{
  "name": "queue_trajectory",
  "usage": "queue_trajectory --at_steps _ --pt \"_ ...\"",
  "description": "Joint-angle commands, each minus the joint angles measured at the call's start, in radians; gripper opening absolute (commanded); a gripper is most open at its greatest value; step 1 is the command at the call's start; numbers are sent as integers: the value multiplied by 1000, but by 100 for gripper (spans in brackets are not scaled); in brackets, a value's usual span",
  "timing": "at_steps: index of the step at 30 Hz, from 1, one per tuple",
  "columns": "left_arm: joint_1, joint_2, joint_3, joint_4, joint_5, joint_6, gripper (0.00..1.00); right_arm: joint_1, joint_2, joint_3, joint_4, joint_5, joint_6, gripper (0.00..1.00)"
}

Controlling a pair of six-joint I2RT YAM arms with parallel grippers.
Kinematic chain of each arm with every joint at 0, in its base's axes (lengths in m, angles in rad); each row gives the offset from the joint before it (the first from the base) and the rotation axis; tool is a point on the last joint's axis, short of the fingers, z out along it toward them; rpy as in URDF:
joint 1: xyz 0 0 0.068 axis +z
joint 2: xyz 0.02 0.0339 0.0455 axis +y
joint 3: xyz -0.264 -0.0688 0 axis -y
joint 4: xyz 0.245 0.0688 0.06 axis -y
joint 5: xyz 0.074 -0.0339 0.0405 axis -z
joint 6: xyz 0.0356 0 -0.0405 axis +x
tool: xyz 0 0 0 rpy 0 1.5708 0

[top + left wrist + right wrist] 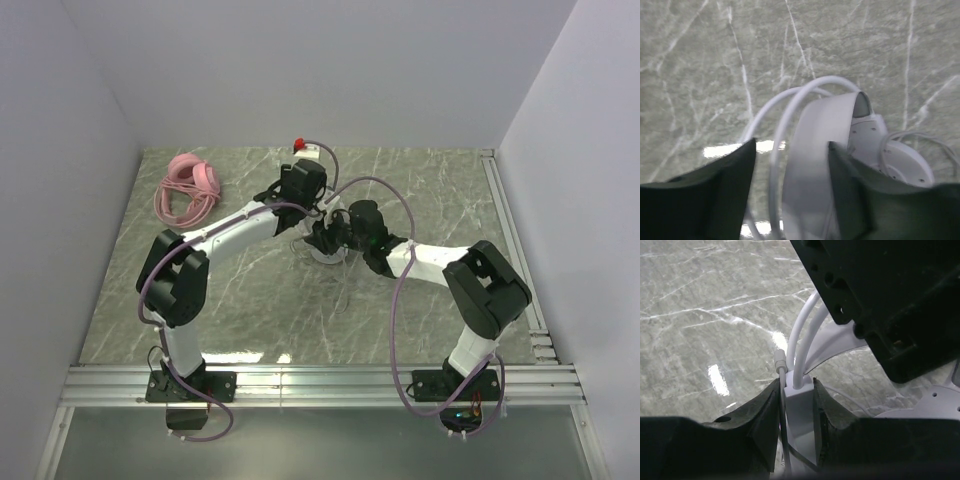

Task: Wrap the headphones
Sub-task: Pass the headphones from the left arm to the right

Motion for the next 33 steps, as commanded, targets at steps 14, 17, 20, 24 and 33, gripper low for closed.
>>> queue_trajectory --at_steps 14,17,20,24,33 --pt "-8 32 164 -130 -84 19 91 -1 41 44 -61 53 6 0" --pt "-9 28 175 -123 -54 24 99 -1 48 46 -61 56 7 0" --pt "-9 21 191 -118 -48 31 99 -1 51 50 -69 58 7 0" --pt "-9 26 201 -112 -58 67 99 -1 51 49 -67 53 6 0" --pt "-9 104 245 -146 -107 114 98 -1 37 44 -69 53 0 0"
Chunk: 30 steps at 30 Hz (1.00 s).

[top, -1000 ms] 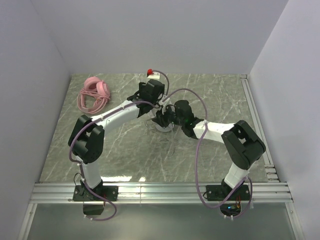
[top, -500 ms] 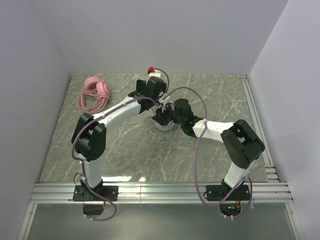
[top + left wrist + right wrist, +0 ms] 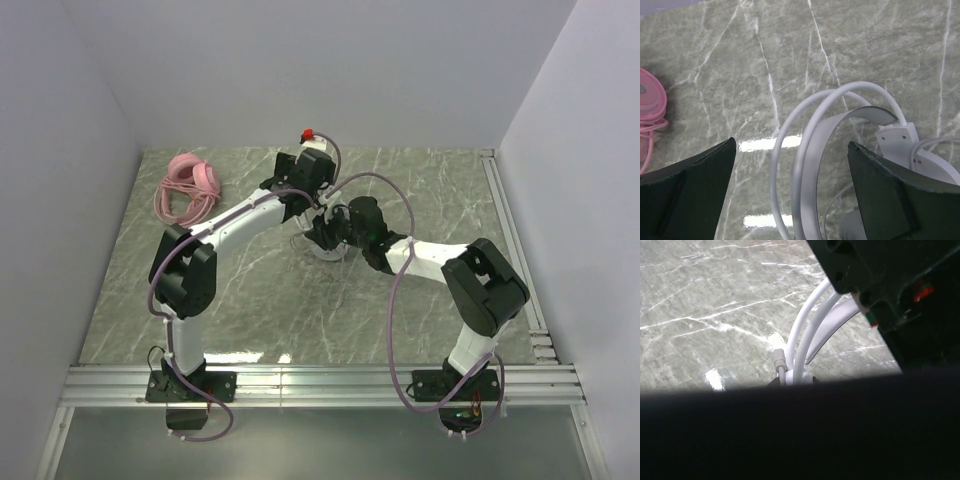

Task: Wrap the headphones
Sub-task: Pass the headphones from the left arm to the right, then pass the headphones from the right arm to the left

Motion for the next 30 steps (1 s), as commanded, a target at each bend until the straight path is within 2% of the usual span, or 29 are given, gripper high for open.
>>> queue_trajectory --at_steps 1,8,14,26,30 --pt "-9 28 67 19 -44 32 97 1 19 14 -61 27 -24 0" --pt "-3 35 91 37 -37 27 87 1 19 17 -69 24 -25 0" --pt "0 -2 59 79 -63 70 70 1 18 14 -67 20 -24 0" --pt "3 49 100 3 -123 104 62 1 13 12 -73 24 -25 0" --pt "3 55 105 -23 -95 125 60 1 16 14 -72 23 -25 0"
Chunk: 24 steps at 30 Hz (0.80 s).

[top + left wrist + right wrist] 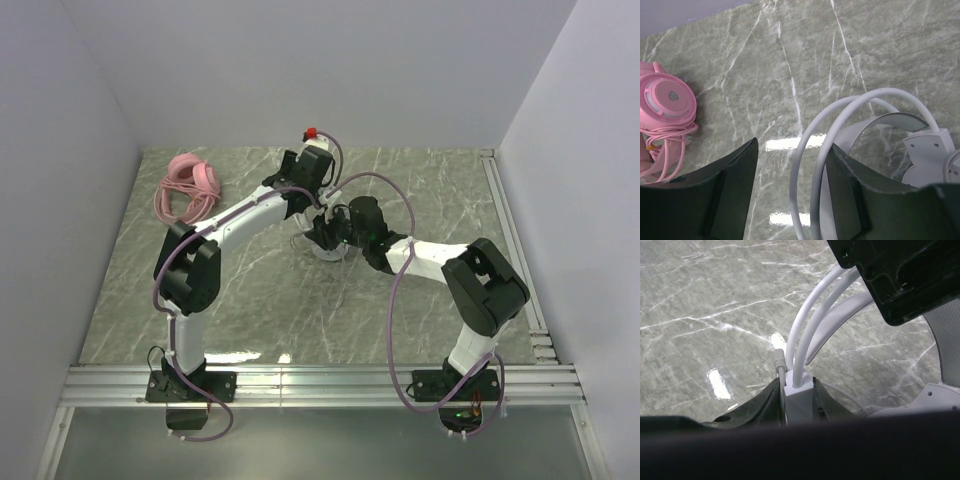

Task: Wrap the headphones
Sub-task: Pass the headphones from the right arm to the left

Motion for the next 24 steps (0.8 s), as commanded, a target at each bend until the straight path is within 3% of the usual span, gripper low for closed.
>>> queue_trajectory --at_steps 1,8,16,24 --pt "-5 30 72 -17 -12 27 60 5 15 14 -65 25 -28 0" --pt "-5 101 142 -143 41 17 54 5 15 14 -67 30 -28 0" --pt "-5 133 196 -233 9 30 51 5 16 15 -67 35 -28 0" --pt "-5 199 281 -341 20 41 37 5 16 15 -70 35 -28 0"
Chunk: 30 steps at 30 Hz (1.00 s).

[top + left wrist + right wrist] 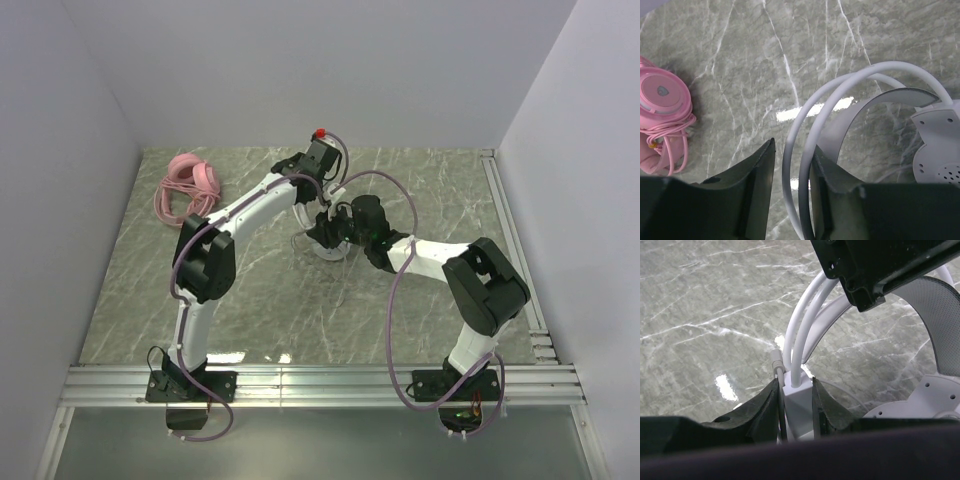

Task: Wrap the headphones
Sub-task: Pass the headphones from the right arm to the left

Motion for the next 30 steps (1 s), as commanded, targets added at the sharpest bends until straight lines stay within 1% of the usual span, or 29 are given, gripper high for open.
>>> queue_trajectory --at_steps 1,4,7,8,10,11,13,14,17,21,23,25,26,28,29,30 --pt "-18 49 41 -53 -40 18 36 22 16 17 -70 32 -80 0" --pt "-18 65 47 -73 -40 15 33 22 16 18 -70 33 -80 0" --pt "-18 75 49 -90 -31 12 25 22 16 17 -69 35 -80 0" --pt "-16 80 52 -93 -30 10 19 23 16 15 -69 37 -78 0" --pt "-15 85 50 -99 -21 9 12 23 16 17 -67 37 -78 0" --pt "-13 86 52 -105 -22 7 7 23 18 17 -69 37 -78 0" --pt "-12 92 56 -110 -34 1 6 23 16 15 -67 37 -80 0" --pt "-12 94 56 -116 -33 1 1 23 18 15 -66 37 -78 0" --pt "-10 88 52 -116 -39 -4 0 23 15 15 -66 38 -78 0" --pt "-10 68 7 -79 -37 -11 0 23 12 17 -64 32 -78 0" --pt "-12 52 -8 -62 -21 -13 0 26 1 17 -66 37 -78 10" --pt "-12 45 -20 -52 -7 -22 0 29 -4 14 -59 38 -75 16" --pt "-12 42 -23 -49 13 -22 0 29 -10 15 -56 43 -71 23" --pt "-13 33 -39 -27 24 -22 0 29 -13 15 -52 43 -66 29" --pt "-15 29 -45 -24 26 -25 0 29 -16 15 -49 46 -57 38" --pt "-15 25 -62 -15 24 -23 0 29 -19 15 -43 46 -51 41"
